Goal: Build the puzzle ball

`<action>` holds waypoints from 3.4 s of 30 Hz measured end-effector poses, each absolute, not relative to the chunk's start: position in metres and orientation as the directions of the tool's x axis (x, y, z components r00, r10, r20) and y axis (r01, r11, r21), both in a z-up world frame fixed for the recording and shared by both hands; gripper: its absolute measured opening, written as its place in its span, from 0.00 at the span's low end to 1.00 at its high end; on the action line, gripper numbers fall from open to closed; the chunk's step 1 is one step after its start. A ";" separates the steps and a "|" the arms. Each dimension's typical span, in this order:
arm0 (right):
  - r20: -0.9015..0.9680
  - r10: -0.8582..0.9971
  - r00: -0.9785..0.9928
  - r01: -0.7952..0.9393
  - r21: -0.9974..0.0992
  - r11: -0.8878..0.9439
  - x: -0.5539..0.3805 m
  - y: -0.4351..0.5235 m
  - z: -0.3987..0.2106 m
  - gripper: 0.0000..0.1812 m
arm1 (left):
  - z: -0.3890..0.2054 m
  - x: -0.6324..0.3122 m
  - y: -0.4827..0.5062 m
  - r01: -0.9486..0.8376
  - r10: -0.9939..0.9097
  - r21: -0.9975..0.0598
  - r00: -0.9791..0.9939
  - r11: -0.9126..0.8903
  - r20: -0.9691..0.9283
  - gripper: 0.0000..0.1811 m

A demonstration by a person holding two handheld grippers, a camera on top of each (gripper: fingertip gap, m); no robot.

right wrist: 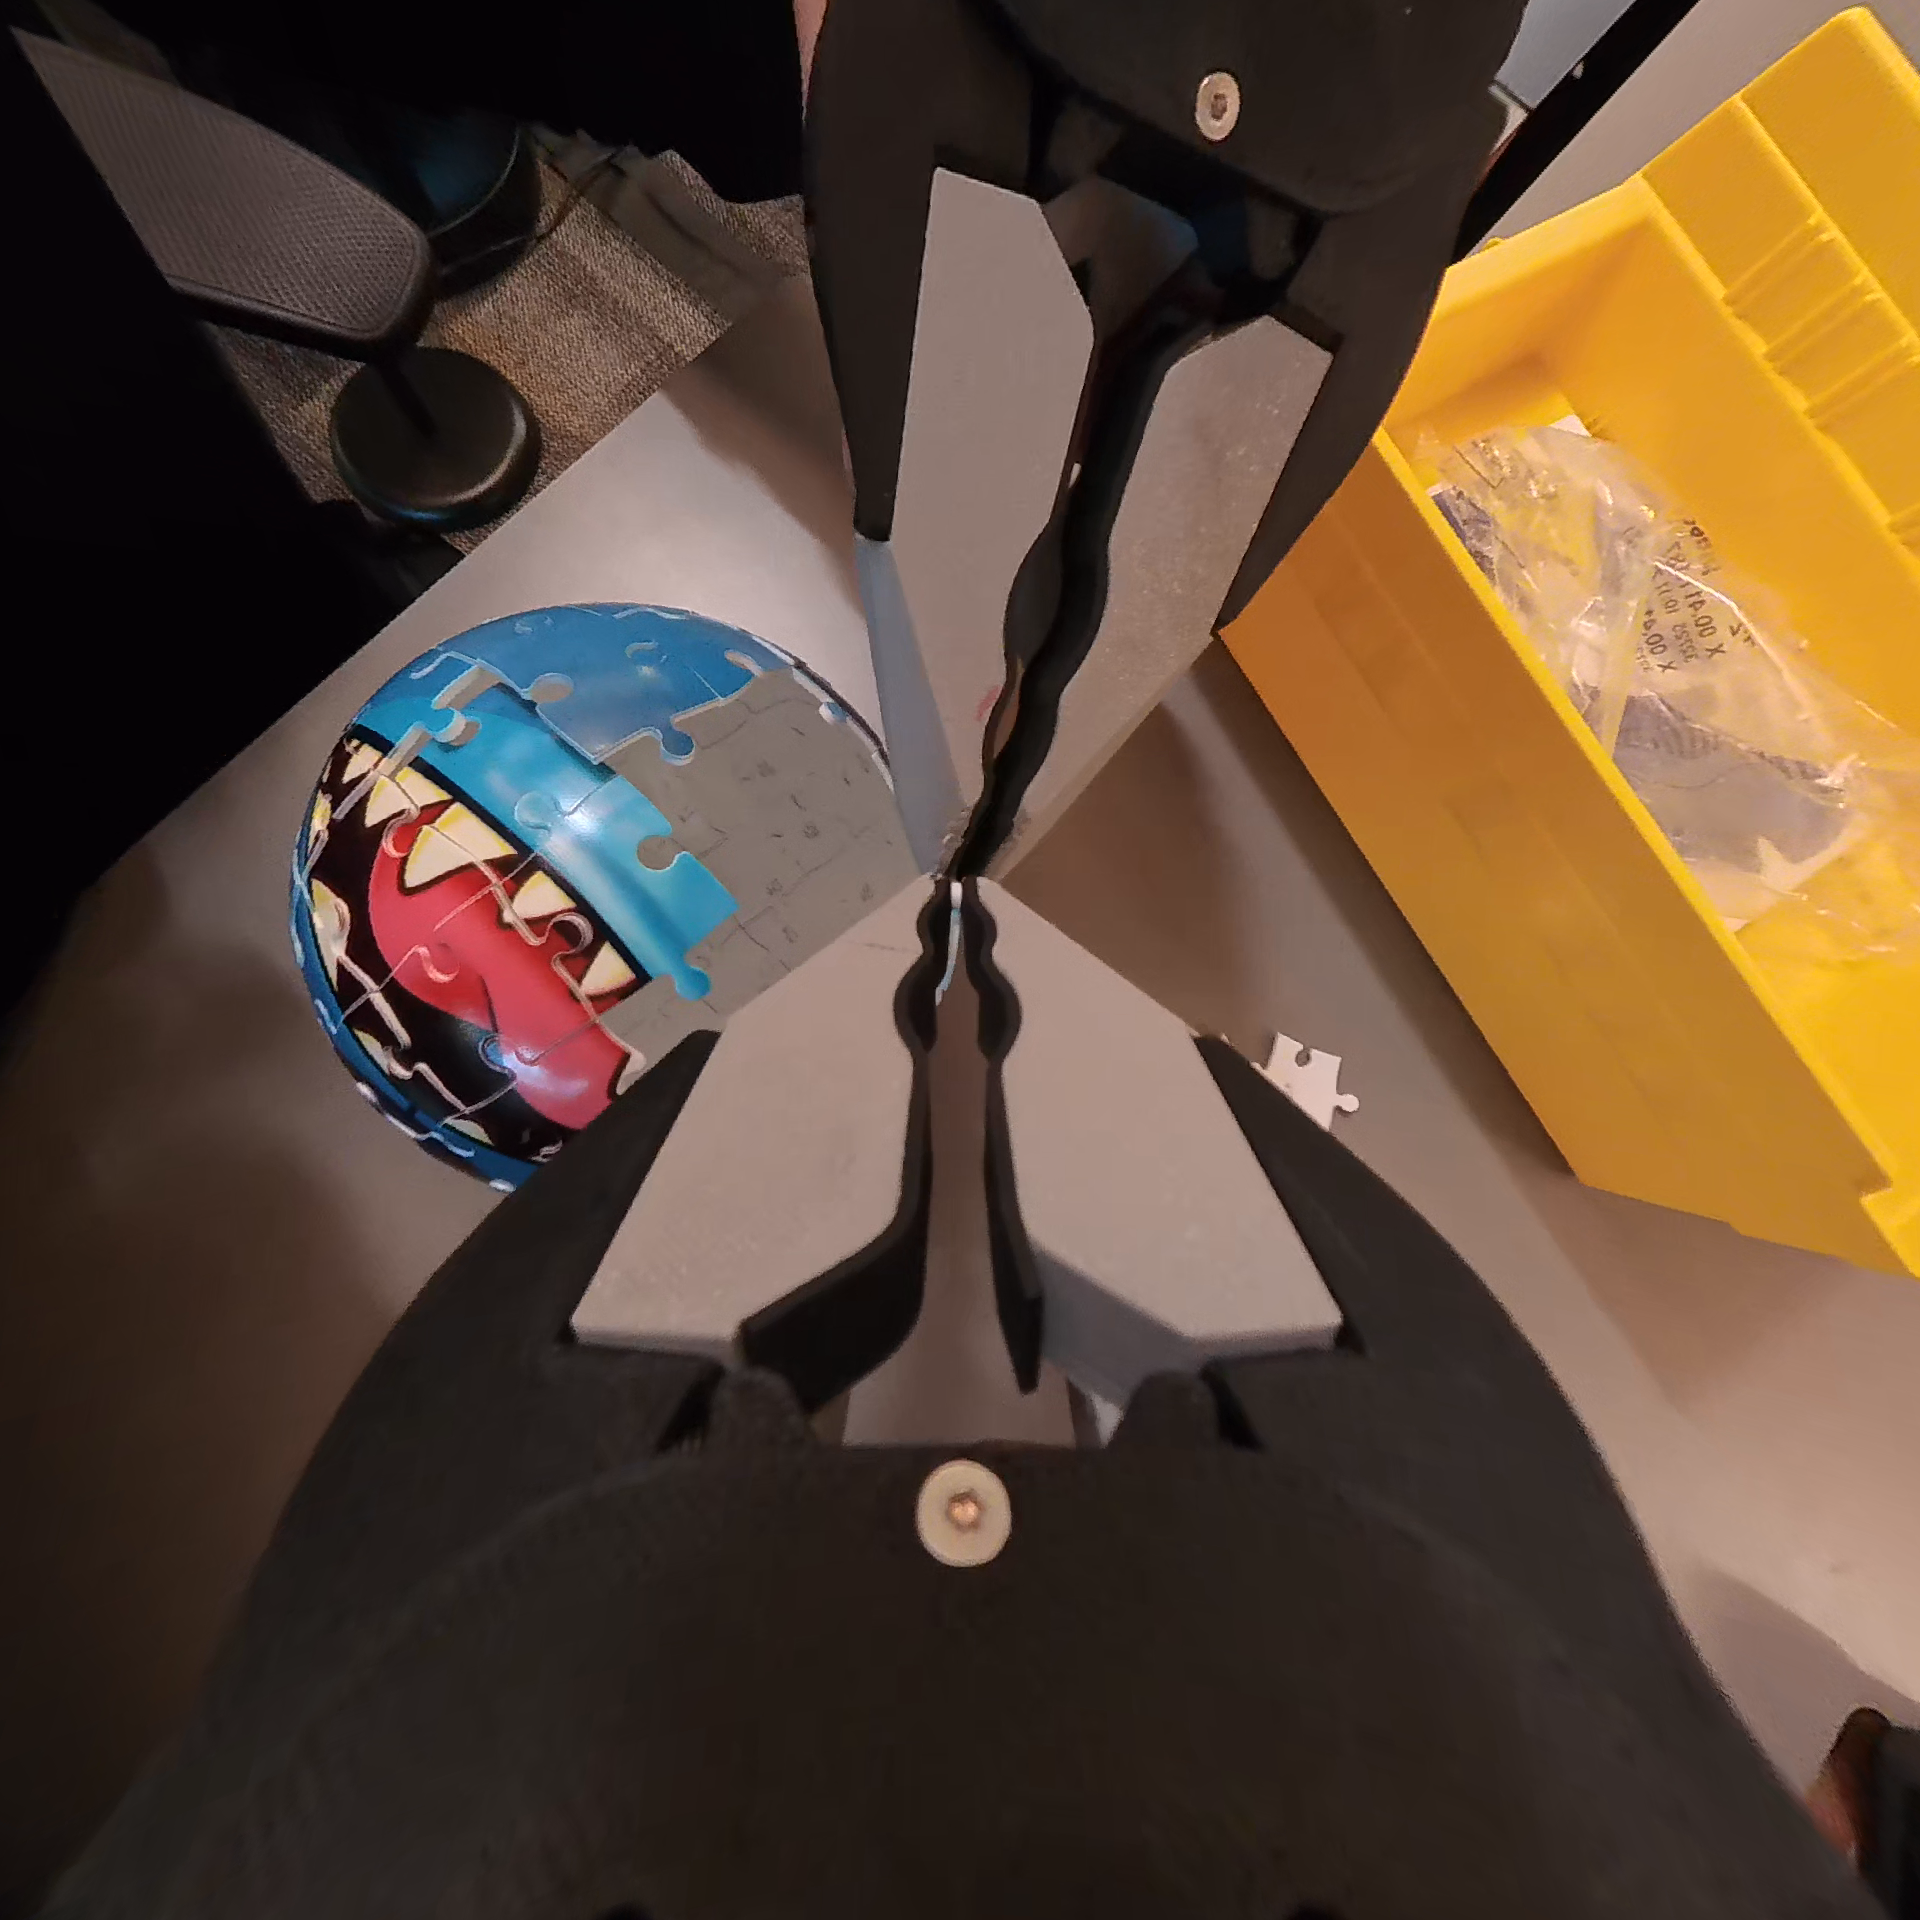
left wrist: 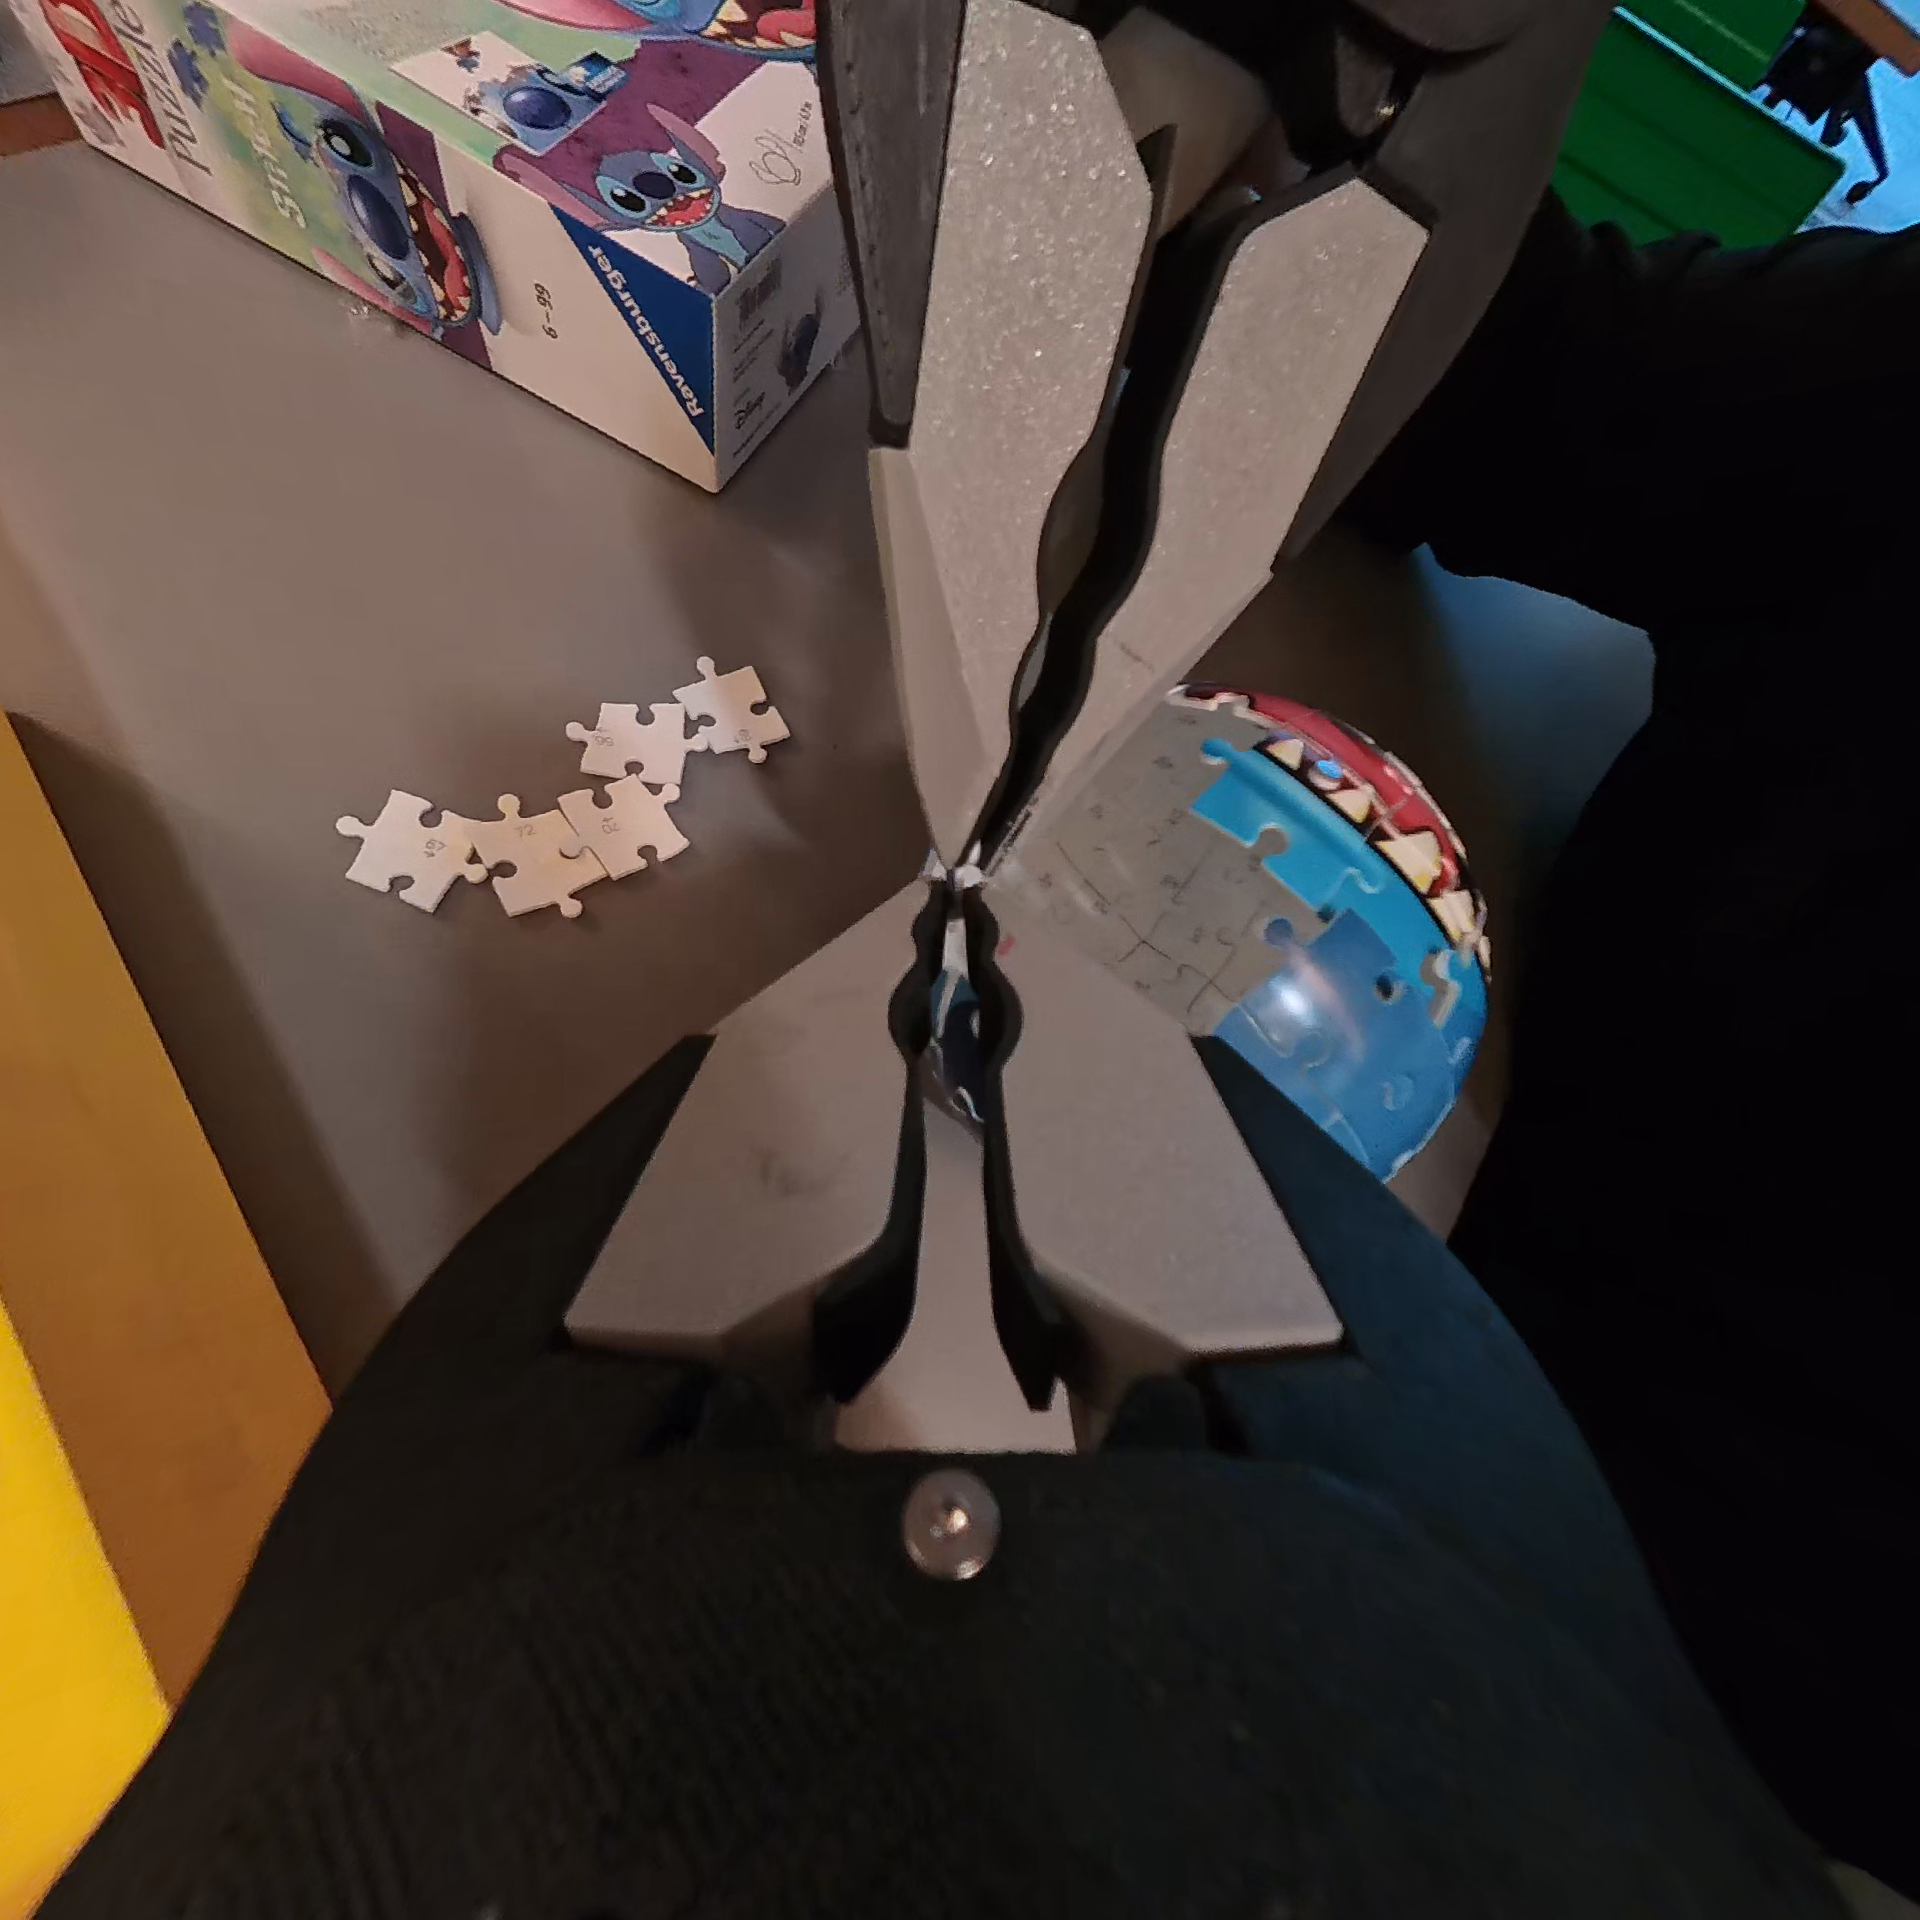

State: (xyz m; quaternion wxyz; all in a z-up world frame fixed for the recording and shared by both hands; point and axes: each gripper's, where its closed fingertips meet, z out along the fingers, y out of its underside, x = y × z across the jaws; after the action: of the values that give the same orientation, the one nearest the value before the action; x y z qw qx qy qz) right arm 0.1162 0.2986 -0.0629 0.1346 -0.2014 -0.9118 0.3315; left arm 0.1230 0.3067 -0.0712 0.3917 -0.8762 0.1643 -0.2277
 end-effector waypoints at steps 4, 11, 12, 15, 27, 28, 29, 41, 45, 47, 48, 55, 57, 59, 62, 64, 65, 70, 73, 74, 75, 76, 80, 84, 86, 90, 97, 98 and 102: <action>0.097 0.459 -0.883 0.286 -0.665 0.690 0.115 0.299 -0.063 0.00 | -0.073 0.122 0.308 -0.116 -0.470 -0.754 0.839 -0.646 0.274 0.00; 0.046 0.458 -0.888 0.306 -0.683 0.663 0.116 0.296 -0.064 0.00 | -0.074 0.125 0.306 -0.124 -0.492 -0.753 0.822 -0.646 0.287 0.00; 0.031 0.463 -0.886 0.315 -0.692 0.649 0.115 0.295 -0.063 0.00 | -0.073 0.124 0.305 -0.124 -0.491 -0.754 0.823 -0.645 0.285 0.00; -0.004 0.476 -0.879 0.334 -0.718 0.611 0.112 0.293 -0.061 0.00 | -0.071 0.121 0.304 -0.116 -0.479 -0.763 0.835 -0.636 0.272 0.00; -0.197 0.570 -0.797 0.531 -0.679 0.507 0.123 0.311 -0.060 0.08 | -0.068 0.122 0.303 -0.260 -0.416 -0.732 0.909 -0.630 0.036 0.00; -0.213 0.573 -0.791 0.546 -0.669 0.505 0.122 0.311 -0.063 0.08 | -0.068 0.123 0.303 -0.269 -0.417 -0.720 0.908 -0.640 0.031 0.00; -0.224 0.576 -0.786 0.557 -0.660 0.505 0.121 0.311 -0.064 0.09 | -0.067 0.123 0.304 -0.276 -0.416 -0.710 0.909 -0.647 0.025 0.00; -0.194 0.541 -0.819 0.522 -0.644 0.559 0.120 0.308 -0.065 0.00 | -0.070 0.117 0.303 -0.145 -0.310 -0.732 0.946 -0.666 0.094 0.00; -0.202 0.539 -0.818 0.518 -0.666 0.537 0.121 0.307 -0.058 0.01 | -0.066 0.117 0.303 -0.108 -0.299 -0.749 0.946 -0.653 0.124 0.00; -0.214 0.540 -0.814 0.522 -0.678 0.518 0.120 0.307 -0.055 0.03 | -0.067 0.118 0.302 -0.114 -0.302 -0.747 0.946 -0.655 0.121 0.00; -0.218 0.538 -0.814 0.521 -0.685 0.510 0.120 0.307 -0.053 0.03 | -0.068 0.119 0.302 -0.114 -0.305 -0.746 0.944 -0.656 0.123 0.00; -0.207 0.541 -0.815 0.517 -0.679 0.520 0.118 0.308 -0.057 0.00 | -0.071 0.117 0.303 -0.109 -0.297 -0.749 0.947 -0.653 0.122 0.00; -0.207 0.548 -0.810 0.520 -0.686 0.509 0.117 0.311 -0.054 0.00 | -0.069 0.115 0.303 -0.100 -0.290 -0.755 0.949 -0.648 0.122 0.00; -0.220 0.549 -0.806 0.527 -0.690 0.497 0.117 0.312 -0.053 0.01 | -0.066 0.114 0.302 -0.087 -0.288 -0.762 0.948 -0.641 0.134 0.00; -0.219 0.544 -0.810 0.521 -0.694 0.496 0.115 0.311 -0.054 0.02 | -0.066 0.114 0.302 -0.081 -0.288 -0.765 0.947 -0.639 0.140 0.00; -0.224 0.530 -0.818 0.513 -0.701 0.495 0.116 0.307 -0.054 0.03 | -0.067 0.115 0.302 -0.082 -0.292 -0.764 0.946 -0.640 0.143 0.00; -0.225 0.526 -0.820 0.510 -0.705 0.494 0.116 0.306 -0.053 0.02 | -0.067 0.116 0.303 -0.082 -0.292 -0.763 0.946 -0.641 0.143 0.00; -0.202 0.529 -0.824 0.497 -0.707 0.504 0.115 0.306 -0.052 0.00 | -0.068 0.116 0.303 -0.075 -0.291 -0.763 0.945 -0.641 0.152 0.00; -0.181 0.525 -0.831 0.483 -0.704 0.521 0.117 0.304 -0.052 0.00 | -0.068 0.119 0.301 -0.069 -0.299 -0.750 0.938 -0.658 0.176 0.00; -0.175 0.525 -0.833 0.479 -0.702 0.527 0.117 0.303 -0.052 0.00 | -0.068 0.118 0.301 -0.075 -0.300 -0.747 0.938 -0.661 0.171 0.00; -0.168 0.526 -0.834 0.476 -0.701 0.531 0.118 0.303 -0.052 0.00 | -0.068 0.118 0.300 -0.082 -0.304 -0.746 0.938 -0.661 0.166 0.00; -0.163 0.526 -0.835 0.473 -0.700 0.535 0.118 0.303 -0.052 0.00 | -0.067 0.119 0.300 -0.085 -0.308 -0.746 0.937 -0.661 0.166 0.00; -0.144 0.519 -0.843 0.459 -0.695 0.553 0.120 0.303 -0.051 0.00 | -0.061 0.121 0.300 -0.094 -0.320 -0.752 0.934 -0.653 0.161 0.05; -0.117 0.512 -0.851 0.439 -0.695 0.570 0.121 0.303 -0.051 0.00 | -0.058 0.120 0.303 -0.129 -0.327 -0.750 0.937 -0.649 0.122 0.06; -0.106 0.509 -0.854 0.434 -0.686 0.585 0.122 0.303 -0.054 0.00 | -0.060 0.121 0.304 -0.138 -0.334 -0.743 0.935 -0.655 0.121 0.05; -0.092 0.506 -0.858 0.424 -0.682 0.596 0.121 0.302 -0.055 0.00 | -0.064 0.123 0.304 -0.148 -0.343 -0.734 0.932 -0.663 0.121 0.01; -0.077 0.503 -0.861 0.418 -0.671 0.612 0.122 0.303 -0.058 0.00 | -0.064 0.124 0.304 -0.168 -0.353 -0.725 0.929 -0.668 0.110 0.00; -0.075 0.503 -0.861 0.417 -0.670 0.614 0.122 0.303 -0.058 0.00 | -0.064 0.124 0.304 -0.170 -0.353 -0.724 0.929 -0.668 0.108 0.00; -0.066 0.506 -0.860 0.417 -0.664 0.621 0.122 0.304 -0.058 0.00 | -0.063 0.125 0.303 -0.175 -0.357 -0.722 0.928 -0.669 0.106 0.00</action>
State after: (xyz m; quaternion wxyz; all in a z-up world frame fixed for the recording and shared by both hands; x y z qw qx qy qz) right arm 0.1224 0.3041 -0.0576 0.0637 -0.2569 -0.8979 0.3517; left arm 0.1250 0.3030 -0.0628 0.3791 -0.9057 0.1471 -0.1200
